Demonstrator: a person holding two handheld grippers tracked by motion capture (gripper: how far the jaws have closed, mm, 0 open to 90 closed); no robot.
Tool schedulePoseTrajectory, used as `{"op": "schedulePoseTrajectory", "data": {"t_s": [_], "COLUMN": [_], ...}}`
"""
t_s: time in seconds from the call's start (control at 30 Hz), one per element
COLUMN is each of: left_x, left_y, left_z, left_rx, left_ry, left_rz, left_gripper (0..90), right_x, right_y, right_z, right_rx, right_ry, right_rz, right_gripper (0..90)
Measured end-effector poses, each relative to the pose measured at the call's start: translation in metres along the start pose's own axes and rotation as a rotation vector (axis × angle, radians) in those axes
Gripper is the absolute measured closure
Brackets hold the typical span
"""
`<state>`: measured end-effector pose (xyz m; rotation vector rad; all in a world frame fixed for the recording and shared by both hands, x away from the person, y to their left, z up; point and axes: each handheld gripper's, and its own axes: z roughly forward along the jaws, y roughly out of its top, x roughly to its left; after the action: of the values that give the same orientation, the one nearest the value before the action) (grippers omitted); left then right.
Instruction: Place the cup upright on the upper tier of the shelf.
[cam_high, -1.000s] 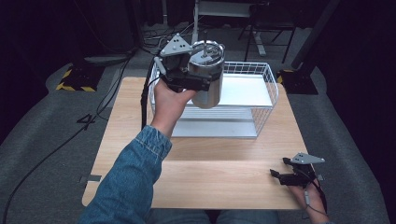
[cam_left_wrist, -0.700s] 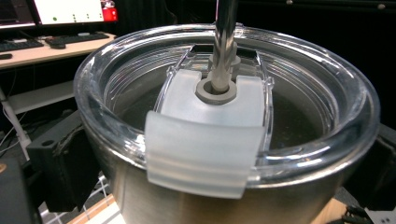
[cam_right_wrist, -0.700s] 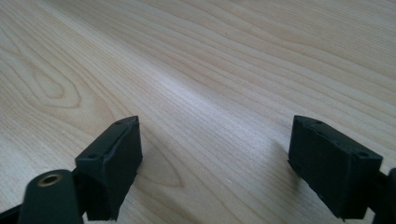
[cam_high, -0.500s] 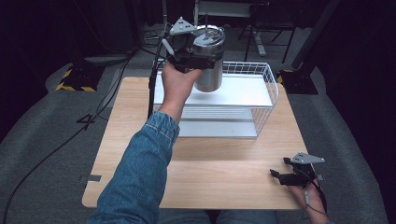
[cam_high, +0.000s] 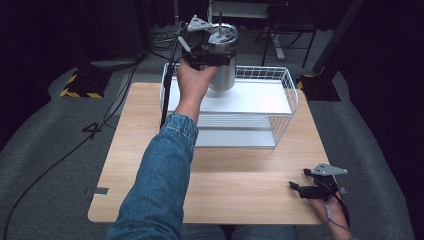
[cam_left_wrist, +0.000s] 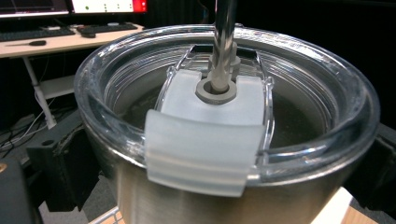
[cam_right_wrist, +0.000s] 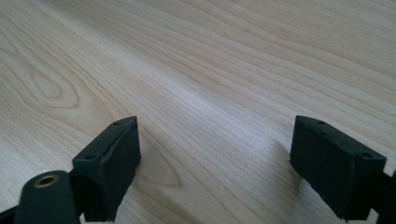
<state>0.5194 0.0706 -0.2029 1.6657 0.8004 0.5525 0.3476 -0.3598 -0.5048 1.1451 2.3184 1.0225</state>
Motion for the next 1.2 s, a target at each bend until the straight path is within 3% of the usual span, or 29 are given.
{"op": "schedulePoseTrajectory", "data": {"t_s": [0.1,0.57,1.2], "left_x": [0.001,0.003,-0.007], "left_y": [-0.003,-0.02,-0.024], "left_z": [0.004,0.018,0.027], "left_rx": [0.012,0.066,0.109], "left_ry": [0.024,0.03,0.047], "left_rz": [0.008,-0.021,0.02], "left_gripper": [3.7,3.7,3.6], "right_x": [0.0,0.0,0.0], "right_y": [0.0,0.0,0.0], "right_z": [0.0,0.0,0.0], "right_rx": [0.0,0.0,0.0], "right_ry": [0.0,0.001,0.001], "right_rz": [0.0,-0.001,-0.001], "right_gripper": [16.7,16.7,16.7]}}
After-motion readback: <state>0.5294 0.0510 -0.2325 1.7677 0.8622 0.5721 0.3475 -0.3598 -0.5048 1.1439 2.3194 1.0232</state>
